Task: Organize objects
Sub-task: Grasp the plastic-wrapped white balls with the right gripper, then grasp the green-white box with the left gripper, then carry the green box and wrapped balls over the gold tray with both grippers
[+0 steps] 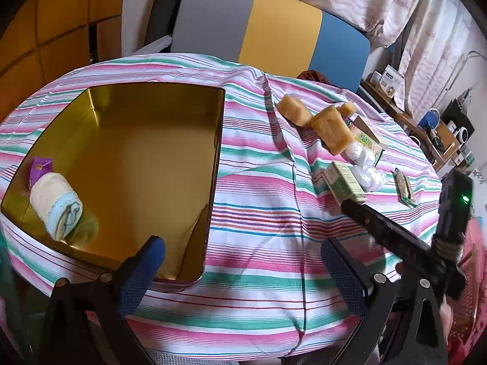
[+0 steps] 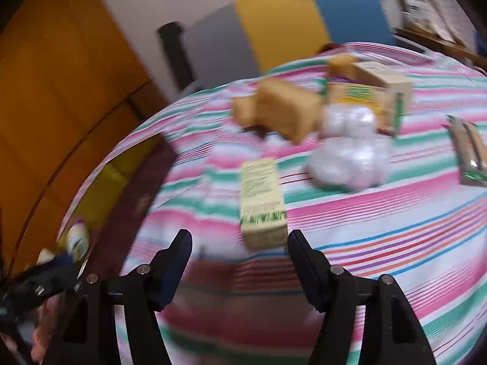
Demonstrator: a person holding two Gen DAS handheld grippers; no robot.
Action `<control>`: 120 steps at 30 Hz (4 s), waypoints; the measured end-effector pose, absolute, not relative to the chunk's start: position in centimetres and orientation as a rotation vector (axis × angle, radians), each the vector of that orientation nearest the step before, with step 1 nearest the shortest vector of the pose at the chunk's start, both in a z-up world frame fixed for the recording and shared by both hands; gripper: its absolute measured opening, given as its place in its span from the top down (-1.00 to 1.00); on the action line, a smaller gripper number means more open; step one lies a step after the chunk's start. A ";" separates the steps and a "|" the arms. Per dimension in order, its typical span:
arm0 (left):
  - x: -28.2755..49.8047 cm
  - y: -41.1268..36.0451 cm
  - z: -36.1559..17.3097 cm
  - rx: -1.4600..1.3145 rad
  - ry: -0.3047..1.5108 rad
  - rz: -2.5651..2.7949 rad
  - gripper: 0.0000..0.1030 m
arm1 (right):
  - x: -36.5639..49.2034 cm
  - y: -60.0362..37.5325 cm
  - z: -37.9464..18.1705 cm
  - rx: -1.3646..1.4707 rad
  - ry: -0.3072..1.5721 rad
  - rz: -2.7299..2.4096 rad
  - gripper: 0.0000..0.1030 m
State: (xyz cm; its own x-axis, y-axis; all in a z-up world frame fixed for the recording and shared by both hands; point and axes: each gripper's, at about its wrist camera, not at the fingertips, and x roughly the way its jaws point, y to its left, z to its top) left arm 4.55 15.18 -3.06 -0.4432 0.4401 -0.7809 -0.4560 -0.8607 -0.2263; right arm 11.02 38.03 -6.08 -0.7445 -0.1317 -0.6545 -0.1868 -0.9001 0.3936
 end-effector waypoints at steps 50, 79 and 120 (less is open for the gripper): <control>4.4 29.6 -6.7 -0.979 0.352 2.238 -0.99 | 11.0 47.9 -7.4 -0.810 0.605 2.458 0.05; 4.1 28.2 -9.0 -0.934 0.377 2.304 0.37 | 10.4 46.5 -7.3 -0.836 0.476 2.469 0.05; 4.2 13.7 -2.3 -0.850 -0.010 2.433 0.37 | 9.3 41.0 -6.1 -0.848 0.124 2.607 0.10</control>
State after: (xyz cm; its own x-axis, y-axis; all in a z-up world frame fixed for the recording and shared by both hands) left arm 4.16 13.69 -2.30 -0.6443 0.5074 -0.5723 -0.5025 -0.8449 -0.1834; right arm 9.32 40.99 -6.12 -0.7387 0.3409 -0.5814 -0.3945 -0.9181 -0.0371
